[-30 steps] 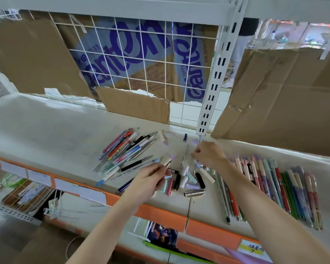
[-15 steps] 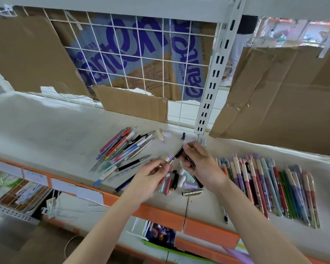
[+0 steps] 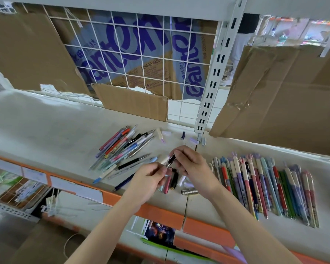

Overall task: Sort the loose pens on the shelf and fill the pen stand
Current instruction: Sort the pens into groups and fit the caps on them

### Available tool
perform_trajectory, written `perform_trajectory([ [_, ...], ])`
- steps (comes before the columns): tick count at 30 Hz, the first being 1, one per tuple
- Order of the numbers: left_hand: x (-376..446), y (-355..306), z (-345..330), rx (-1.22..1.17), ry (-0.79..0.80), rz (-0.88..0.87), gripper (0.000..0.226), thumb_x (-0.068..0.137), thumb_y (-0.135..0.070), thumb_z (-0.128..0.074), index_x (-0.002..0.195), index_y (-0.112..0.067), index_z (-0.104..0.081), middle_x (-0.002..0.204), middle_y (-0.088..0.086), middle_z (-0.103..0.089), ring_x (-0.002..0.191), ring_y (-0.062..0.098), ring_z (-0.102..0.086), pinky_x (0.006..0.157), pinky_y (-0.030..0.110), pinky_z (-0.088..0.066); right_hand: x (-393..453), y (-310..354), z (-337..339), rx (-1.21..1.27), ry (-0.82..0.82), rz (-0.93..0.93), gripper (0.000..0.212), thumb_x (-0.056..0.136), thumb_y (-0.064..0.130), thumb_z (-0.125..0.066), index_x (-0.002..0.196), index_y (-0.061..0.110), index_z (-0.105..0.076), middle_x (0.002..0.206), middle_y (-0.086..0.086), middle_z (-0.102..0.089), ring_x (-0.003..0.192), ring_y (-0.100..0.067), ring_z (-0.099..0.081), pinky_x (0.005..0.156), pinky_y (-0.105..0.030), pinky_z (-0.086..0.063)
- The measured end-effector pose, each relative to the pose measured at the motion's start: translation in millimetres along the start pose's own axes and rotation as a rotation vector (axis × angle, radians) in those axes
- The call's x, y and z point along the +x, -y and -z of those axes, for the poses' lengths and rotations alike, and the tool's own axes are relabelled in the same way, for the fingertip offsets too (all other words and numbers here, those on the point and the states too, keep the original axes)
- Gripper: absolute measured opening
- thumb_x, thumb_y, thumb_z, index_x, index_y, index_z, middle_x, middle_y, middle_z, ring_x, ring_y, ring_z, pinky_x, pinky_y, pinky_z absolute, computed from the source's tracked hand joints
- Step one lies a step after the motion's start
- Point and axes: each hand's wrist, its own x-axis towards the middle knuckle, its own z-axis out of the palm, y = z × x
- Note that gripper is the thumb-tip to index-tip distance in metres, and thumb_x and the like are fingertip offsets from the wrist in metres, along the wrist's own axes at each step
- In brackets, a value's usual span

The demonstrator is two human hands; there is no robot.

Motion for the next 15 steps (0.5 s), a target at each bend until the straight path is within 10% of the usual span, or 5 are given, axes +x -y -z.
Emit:
perform_trajectory([
  [10,16.2,-13.0,-16.6,0.370,-0.050,-0.238,0.029,0.098,-0.018,-0.045,0.073,-0.014,-0.059,0.055,-0.005,-0.055,0.048,0.005,-0.049,0.052,0.016,-0.037,-4.7,-5.6,-3.4,0.303,-0.090,-0.061,0.022,0.100,0.017,-0.042,0.092,-0.002,-0.051,0.058,0.002,-0.046,0.050,-0.006,-0.047,0.048,-0.013,-0.036],
  [15,26.3,-12.6,-32.0,0.523,0.075,-0.272,0.021,0.096,-0.030,-0.049,0.095,-0.015,-0.064,0.075,-0.014,-0.059,0.068,0.005,-0.057,0.064,0.021,-0.047,-6.5,-3.0,46.5,-0.183,-0.269,-0.048,0.029,0.095,0.026,-0.052,0.073,0.007,-0.048,0.054,0.006,-0.039,0.047,-0.005,-0.033,0.049,-0.019,-0.026],
])
